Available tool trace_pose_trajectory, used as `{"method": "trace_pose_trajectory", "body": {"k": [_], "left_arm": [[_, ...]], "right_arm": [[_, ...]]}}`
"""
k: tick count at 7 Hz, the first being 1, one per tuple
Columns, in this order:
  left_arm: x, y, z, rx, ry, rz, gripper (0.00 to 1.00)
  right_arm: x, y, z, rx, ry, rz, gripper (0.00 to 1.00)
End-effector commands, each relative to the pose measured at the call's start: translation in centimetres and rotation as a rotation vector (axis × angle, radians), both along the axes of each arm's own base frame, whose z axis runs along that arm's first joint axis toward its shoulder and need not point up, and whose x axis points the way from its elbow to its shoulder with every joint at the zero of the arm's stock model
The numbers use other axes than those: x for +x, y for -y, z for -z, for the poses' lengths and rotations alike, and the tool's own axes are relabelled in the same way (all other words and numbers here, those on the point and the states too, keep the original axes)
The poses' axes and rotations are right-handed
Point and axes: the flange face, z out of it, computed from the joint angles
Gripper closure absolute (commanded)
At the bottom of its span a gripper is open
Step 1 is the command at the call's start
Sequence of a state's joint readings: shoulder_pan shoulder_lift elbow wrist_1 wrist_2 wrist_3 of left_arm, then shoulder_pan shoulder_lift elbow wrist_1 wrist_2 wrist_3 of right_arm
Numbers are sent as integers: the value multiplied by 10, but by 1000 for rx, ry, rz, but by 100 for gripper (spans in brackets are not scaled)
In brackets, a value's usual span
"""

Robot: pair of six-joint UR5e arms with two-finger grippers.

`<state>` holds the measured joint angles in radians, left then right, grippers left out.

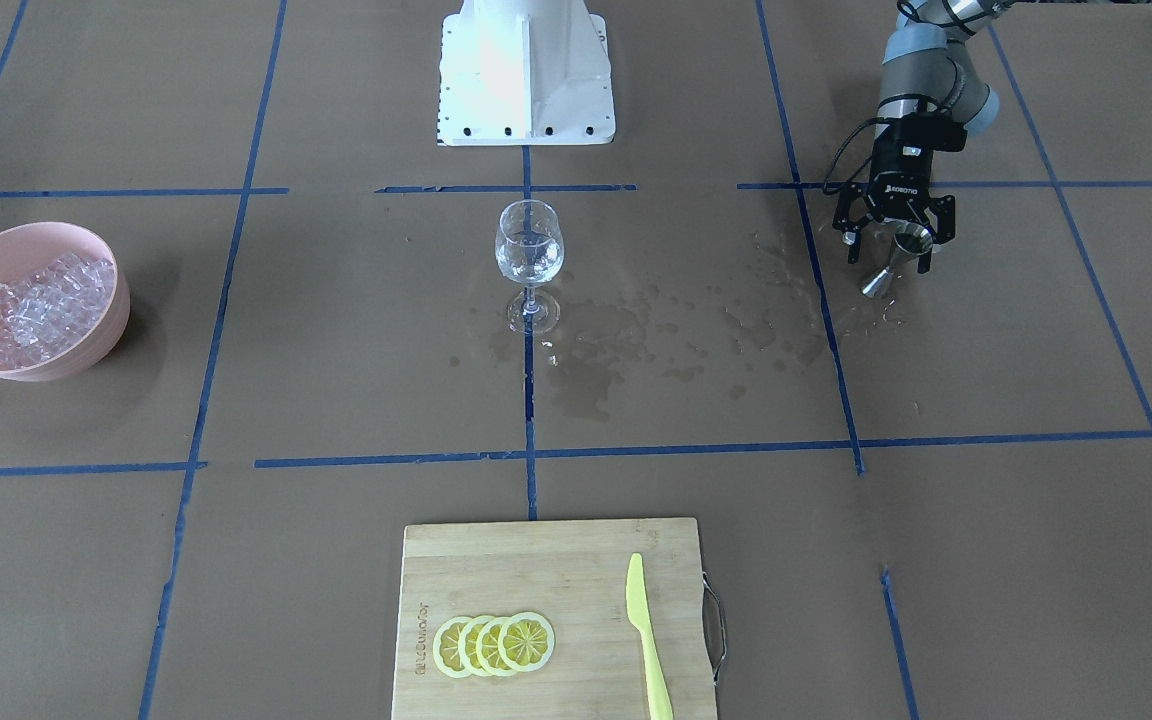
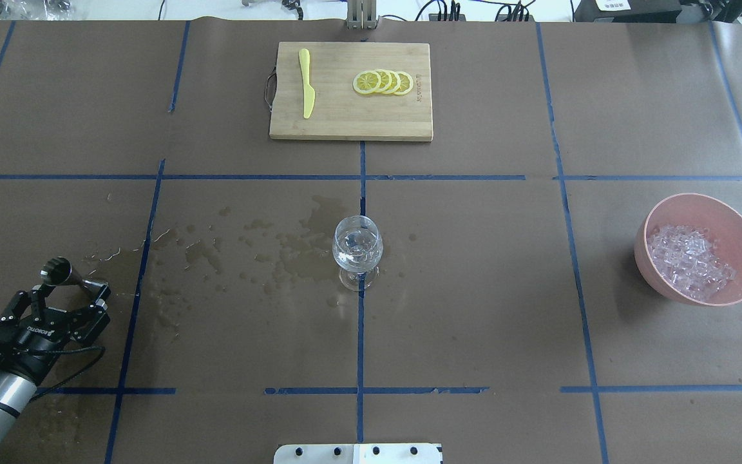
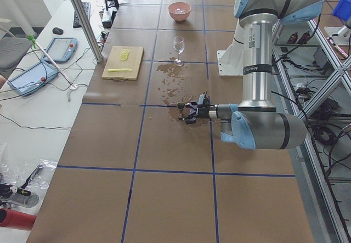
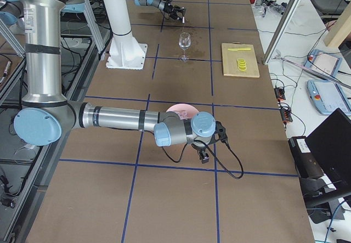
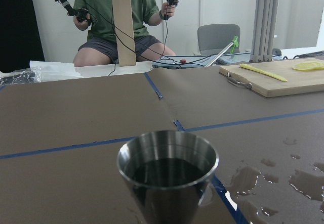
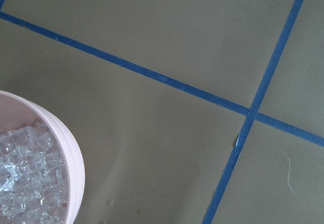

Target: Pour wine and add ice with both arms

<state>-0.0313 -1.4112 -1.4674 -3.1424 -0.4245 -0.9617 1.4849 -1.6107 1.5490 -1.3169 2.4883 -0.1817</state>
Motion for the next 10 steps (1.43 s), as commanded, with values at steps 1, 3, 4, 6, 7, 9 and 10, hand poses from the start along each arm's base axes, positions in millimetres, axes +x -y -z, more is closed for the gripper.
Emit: {"method": "trace_pose_trajectory", "body": {"k": [1,3,4,6,7,9,10], "left_arm": [[-1,0,-4,0,6,1,1],[0,0,-6,-2,7,3,2],[0,0,-6,-2,5,3,5],[-2,3,-4,-1,-5,16,10],[-2,4,-4,-1,-5,18,12],[-1,4,1,5,-25,36,17],[0,4,2,5,-30,36,19]], "right_arm": [[0,0,2,5,0,0,0],[0,0,3,6,0,0,0],[0,0,3,5,0,0,0],[0,1,6,11,1,0,0],[0,1,6,13,1,0,0],[0,1,6,13,1,0,0],[0,1,7,14,1,0,0]]}}
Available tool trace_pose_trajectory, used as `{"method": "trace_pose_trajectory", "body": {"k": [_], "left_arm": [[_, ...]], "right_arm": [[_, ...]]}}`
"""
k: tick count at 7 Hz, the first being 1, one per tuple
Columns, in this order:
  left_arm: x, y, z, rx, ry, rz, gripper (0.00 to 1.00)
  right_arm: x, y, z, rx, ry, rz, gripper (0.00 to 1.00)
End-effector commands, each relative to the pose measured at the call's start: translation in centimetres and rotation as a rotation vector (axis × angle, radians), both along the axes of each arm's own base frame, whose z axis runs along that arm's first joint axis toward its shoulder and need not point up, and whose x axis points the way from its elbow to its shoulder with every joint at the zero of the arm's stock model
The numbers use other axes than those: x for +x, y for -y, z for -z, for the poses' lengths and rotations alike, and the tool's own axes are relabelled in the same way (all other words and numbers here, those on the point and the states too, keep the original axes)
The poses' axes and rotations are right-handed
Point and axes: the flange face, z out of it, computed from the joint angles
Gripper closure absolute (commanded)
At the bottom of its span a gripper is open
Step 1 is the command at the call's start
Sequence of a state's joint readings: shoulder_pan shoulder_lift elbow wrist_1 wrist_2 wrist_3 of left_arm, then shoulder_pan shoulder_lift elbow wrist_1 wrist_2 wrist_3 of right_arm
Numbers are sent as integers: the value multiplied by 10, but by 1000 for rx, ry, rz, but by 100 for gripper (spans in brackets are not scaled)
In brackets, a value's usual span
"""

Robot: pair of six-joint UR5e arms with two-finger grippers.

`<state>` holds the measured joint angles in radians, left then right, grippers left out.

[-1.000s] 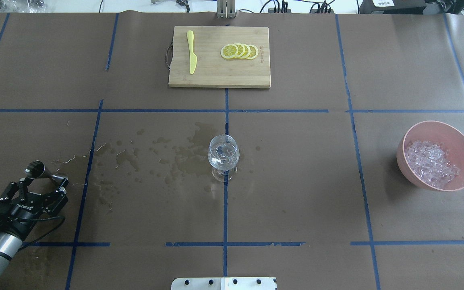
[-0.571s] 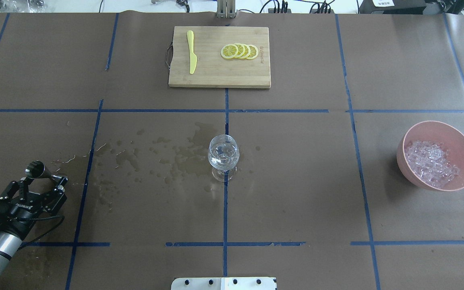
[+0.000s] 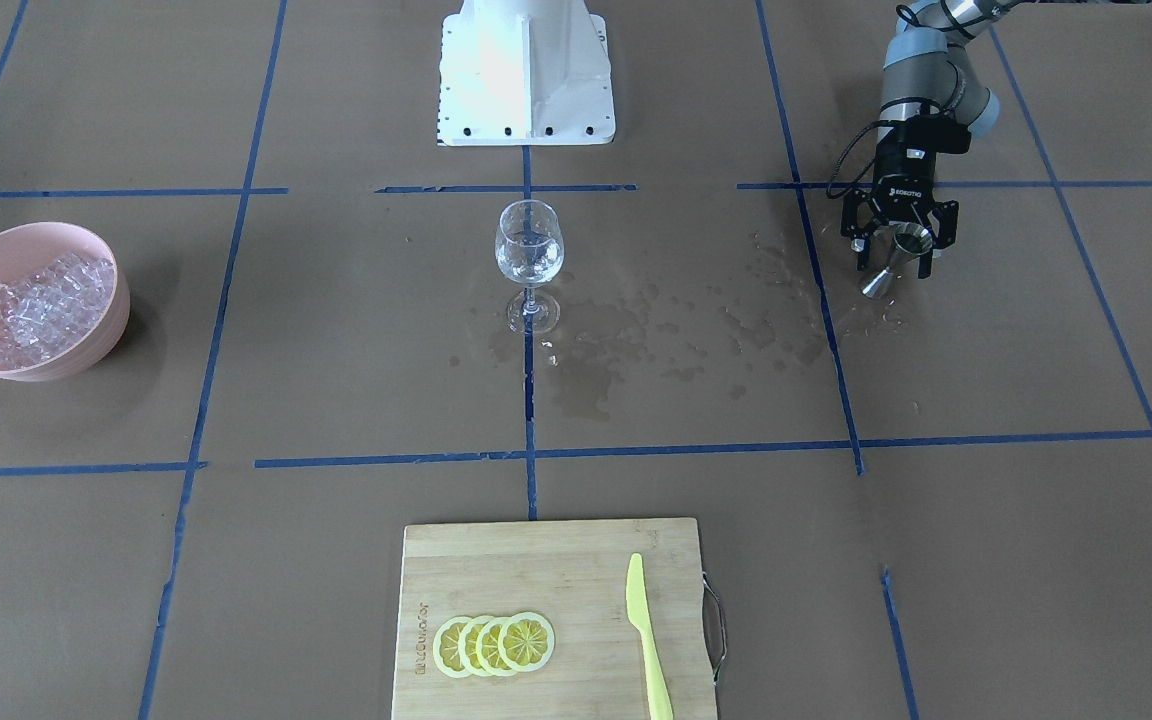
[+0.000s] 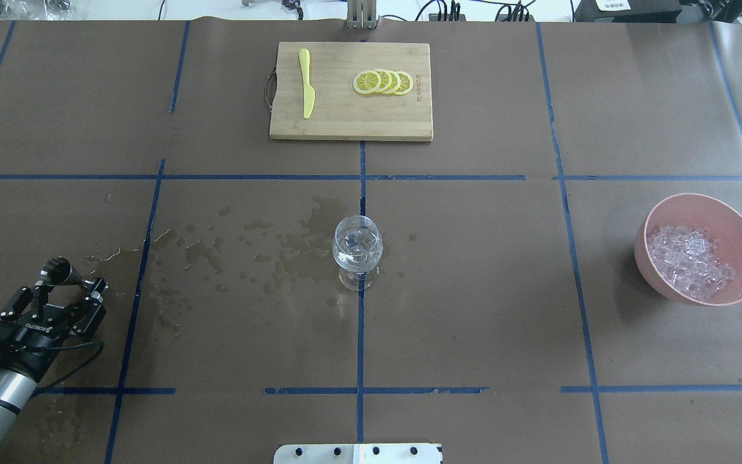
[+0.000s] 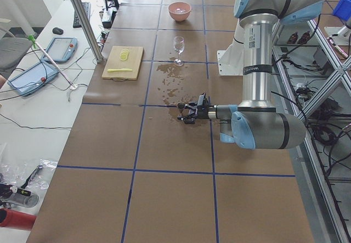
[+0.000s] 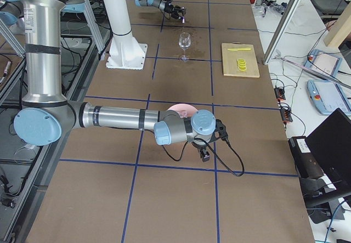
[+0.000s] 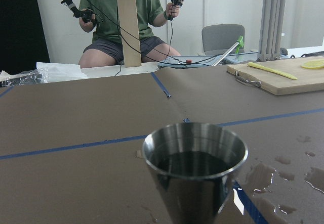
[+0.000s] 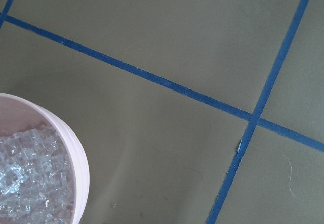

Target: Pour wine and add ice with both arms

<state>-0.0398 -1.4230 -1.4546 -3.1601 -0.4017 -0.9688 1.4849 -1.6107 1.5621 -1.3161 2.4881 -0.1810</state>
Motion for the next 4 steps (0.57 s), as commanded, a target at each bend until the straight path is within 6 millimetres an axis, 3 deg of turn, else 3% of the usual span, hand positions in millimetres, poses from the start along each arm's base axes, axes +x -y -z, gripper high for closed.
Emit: {"method": "trace_pose_trajectory", "body": {"k": [1,2,3,4], "left_arm": [[1,0,2,2,-7,6,31],[1,0,2,2,-8,4,48],[1,0,2,2,-8,6,57],[0,0,0,3,-5,5,83]], "right_arm": [[0,0,0,-1,0,0,0],[0,0,-1,-2,0,0,0],[0,0,-2,-4,0,0,0],[0,0,-1,-2,0,0,0]]}}
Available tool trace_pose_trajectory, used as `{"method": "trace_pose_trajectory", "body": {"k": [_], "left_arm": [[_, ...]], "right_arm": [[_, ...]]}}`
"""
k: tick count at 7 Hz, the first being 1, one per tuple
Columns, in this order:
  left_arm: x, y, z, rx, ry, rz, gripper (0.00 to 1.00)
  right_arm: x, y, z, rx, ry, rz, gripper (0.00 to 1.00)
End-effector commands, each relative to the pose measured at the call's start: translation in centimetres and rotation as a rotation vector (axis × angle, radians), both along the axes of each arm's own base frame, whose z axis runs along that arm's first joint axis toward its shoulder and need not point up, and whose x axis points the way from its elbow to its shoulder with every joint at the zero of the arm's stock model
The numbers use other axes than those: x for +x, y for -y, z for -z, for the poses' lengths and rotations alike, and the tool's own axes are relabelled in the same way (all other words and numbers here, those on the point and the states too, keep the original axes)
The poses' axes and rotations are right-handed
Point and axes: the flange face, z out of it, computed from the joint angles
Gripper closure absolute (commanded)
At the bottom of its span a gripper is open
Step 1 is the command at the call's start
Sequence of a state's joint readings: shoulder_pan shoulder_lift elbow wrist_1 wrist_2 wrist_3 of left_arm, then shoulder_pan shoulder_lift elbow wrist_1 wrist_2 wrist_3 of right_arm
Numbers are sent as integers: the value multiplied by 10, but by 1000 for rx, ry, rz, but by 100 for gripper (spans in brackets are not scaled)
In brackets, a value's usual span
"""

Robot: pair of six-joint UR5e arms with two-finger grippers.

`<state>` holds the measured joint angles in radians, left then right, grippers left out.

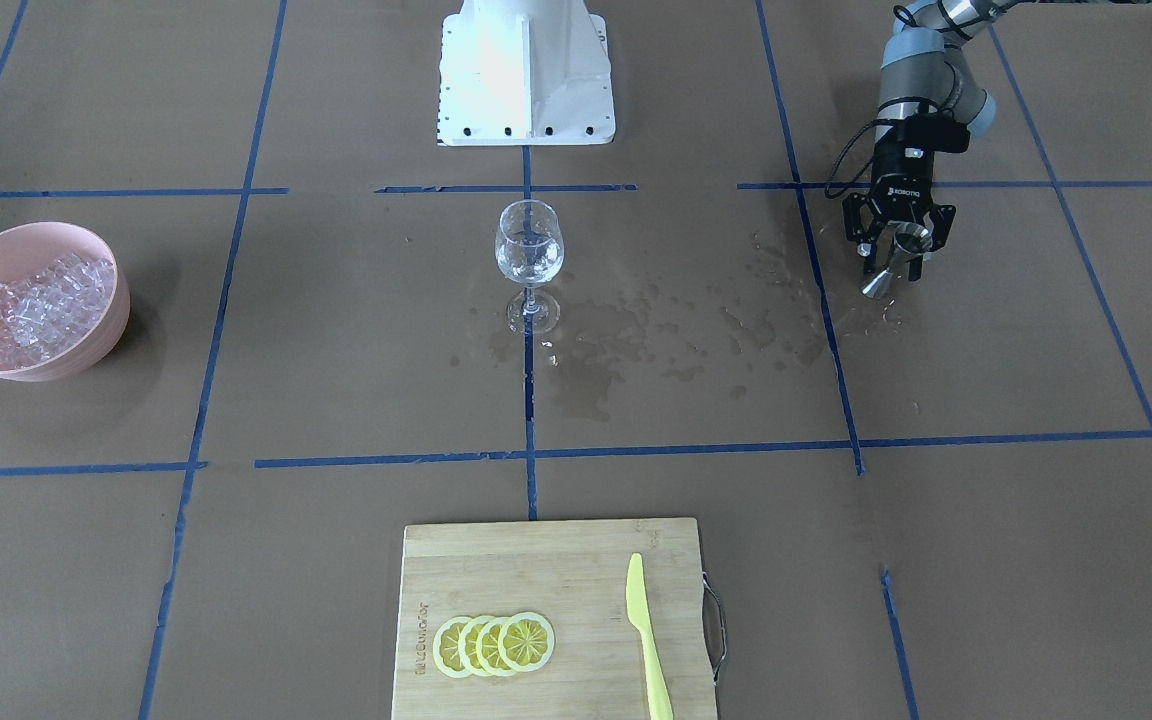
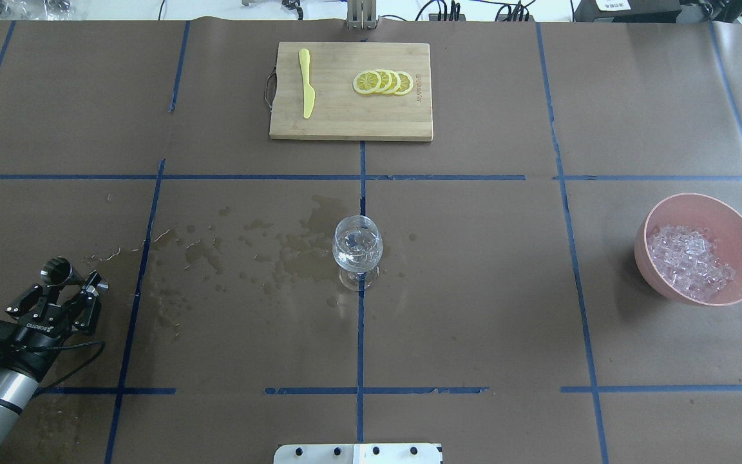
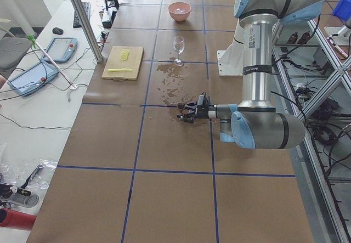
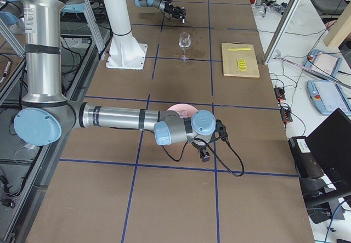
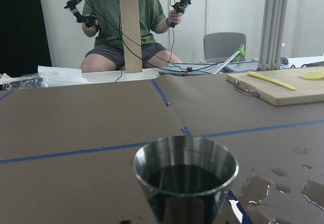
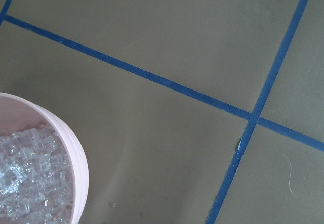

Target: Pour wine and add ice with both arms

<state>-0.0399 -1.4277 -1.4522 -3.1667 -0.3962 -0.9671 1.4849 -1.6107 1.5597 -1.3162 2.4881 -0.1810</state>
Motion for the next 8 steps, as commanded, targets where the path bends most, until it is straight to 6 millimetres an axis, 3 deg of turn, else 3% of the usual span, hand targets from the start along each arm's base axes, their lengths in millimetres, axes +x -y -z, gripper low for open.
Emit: {"method": "trace_pose_trajectory", "body": {"k": [1,4,5,6,7,8], "left_arm": [[-1,0,0,2,2,0,100],[-5,3,19,20,3,4,100],[-9,4,36,36,-16,6,100],[-16,3,66,59,-97,-3,100],[-14,4,97,120,-25,-6,100],[-2,6,136,136,-88,2,100]], "right_arm": [[0,0,0,0,0,0,0],[0,0,2,3,0,0,0],[0,0,3,5,1,-1,0],[0,2,12,19,2,-3,0],[0,2,12,20,3,-4,0],[0,1,12,19,3,-5,0]]}}
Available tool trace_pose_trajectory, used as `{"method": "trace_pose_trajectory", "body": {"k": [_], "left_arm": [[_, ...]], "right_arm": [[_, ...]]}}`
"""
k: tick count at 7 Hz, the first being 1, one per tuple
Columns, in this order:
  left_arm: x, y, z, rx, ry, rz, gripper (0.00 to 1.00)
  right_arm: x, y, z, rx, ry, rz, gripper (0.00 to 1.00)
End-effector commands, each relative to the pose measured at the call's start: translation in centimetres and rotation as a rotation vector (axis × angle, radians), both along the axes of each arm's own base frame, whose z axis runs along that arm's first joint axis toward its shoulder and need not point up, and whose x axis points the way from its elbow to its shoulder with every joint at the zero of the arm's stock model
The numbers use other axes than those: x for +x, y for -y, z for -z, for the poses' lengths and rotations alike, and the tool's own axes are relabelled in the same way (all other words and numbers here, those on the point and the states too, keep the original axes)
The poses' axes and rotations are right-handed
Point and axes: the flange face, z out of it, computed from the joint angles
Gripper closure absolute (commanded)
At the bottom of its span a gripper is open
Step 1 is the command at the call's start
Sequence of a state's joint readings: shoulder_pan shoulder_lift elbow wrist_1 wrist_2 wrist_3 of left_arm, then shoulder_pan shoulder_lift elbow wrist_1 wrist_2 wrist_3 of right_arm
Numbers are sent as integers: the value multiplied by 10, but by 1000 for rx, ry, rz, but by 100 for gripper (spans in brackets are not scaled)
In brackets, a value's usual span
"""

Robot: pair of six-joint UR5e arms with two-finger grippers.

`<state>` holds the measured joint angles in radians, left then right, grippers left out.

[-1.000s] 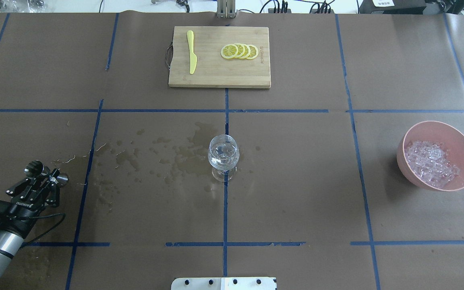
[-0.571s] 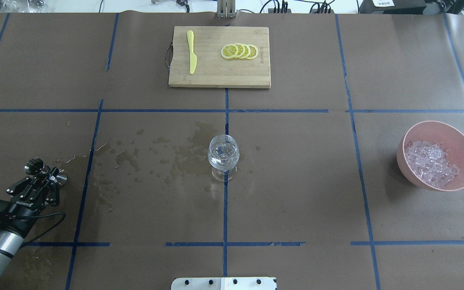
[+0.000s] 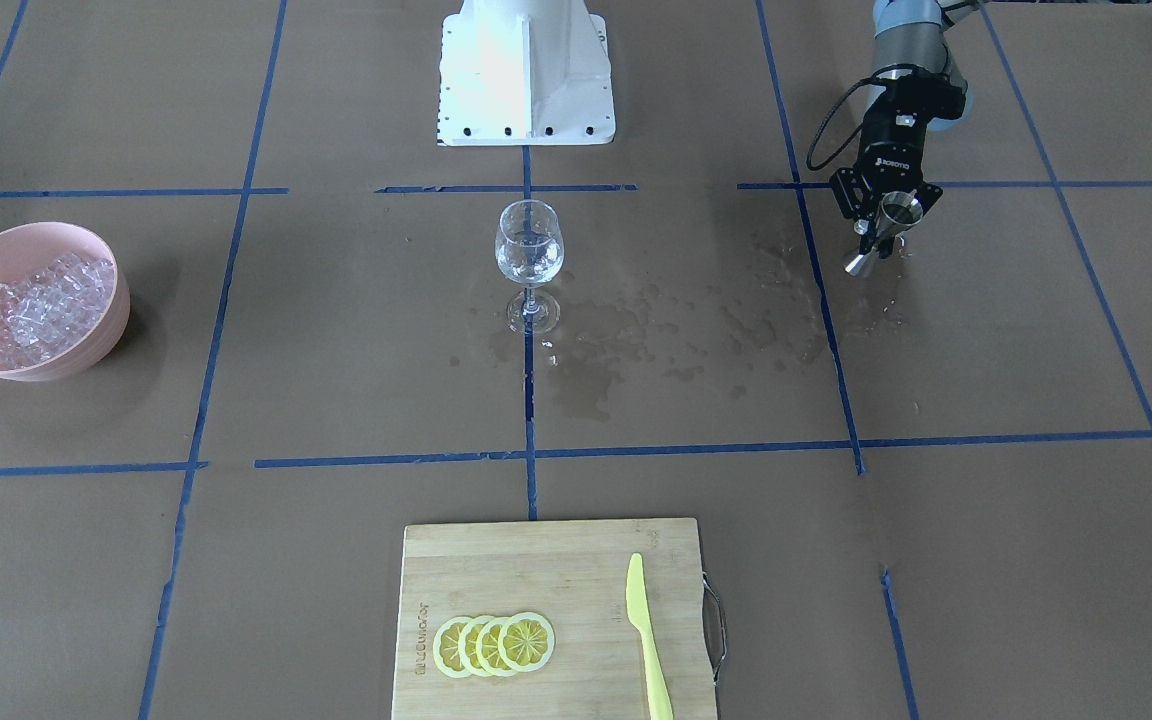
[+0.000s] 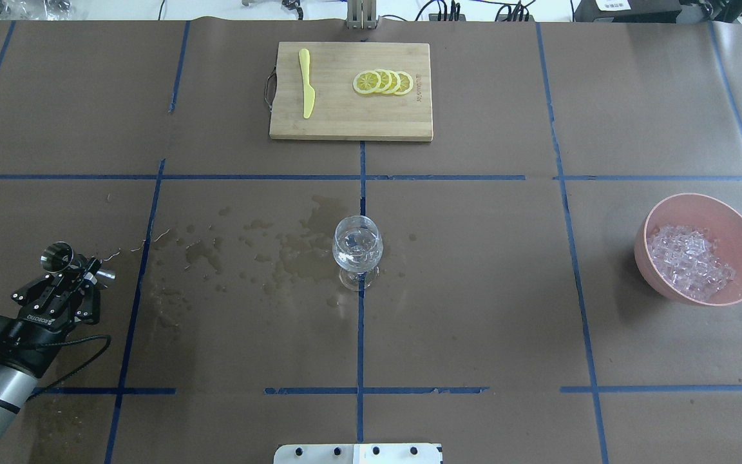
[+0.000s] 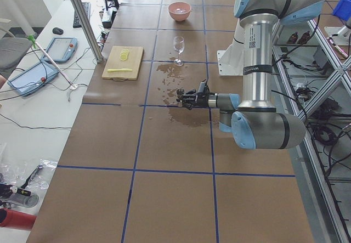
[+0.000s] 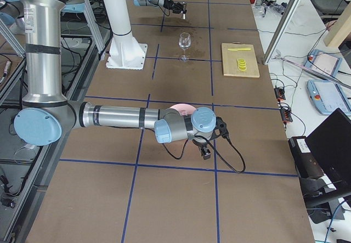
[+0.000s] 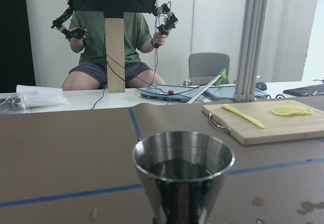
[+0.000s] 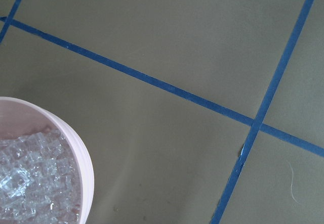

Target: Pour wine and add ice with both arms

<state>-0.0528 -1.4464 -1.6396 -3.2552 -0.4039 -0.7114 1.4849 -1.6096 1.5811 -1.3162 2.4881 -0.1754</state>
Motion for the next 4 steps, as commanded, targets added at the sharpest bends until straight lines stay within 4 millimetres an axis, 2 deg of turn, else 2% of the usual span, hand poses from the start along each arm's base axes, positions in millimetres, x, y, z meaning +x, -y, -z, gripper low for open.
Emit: {"method": "trace_pose_trajectory", "body": {"k": [1,2,3,4], "left_arm": [[34,6,82,53,-87,7,100],[48,6,100,86,-26,10,100],[78,8,153,105,-39,17,100],[100,10,176,105,78,15,100]], "right_arm": [[0,0,0,-1,0,-1,0],[0,-1,-3,-7,-1,0,0],[0,0,-4,-10,-1,-1,0],[0,0,-5,-13,-1,-1,0]]}}
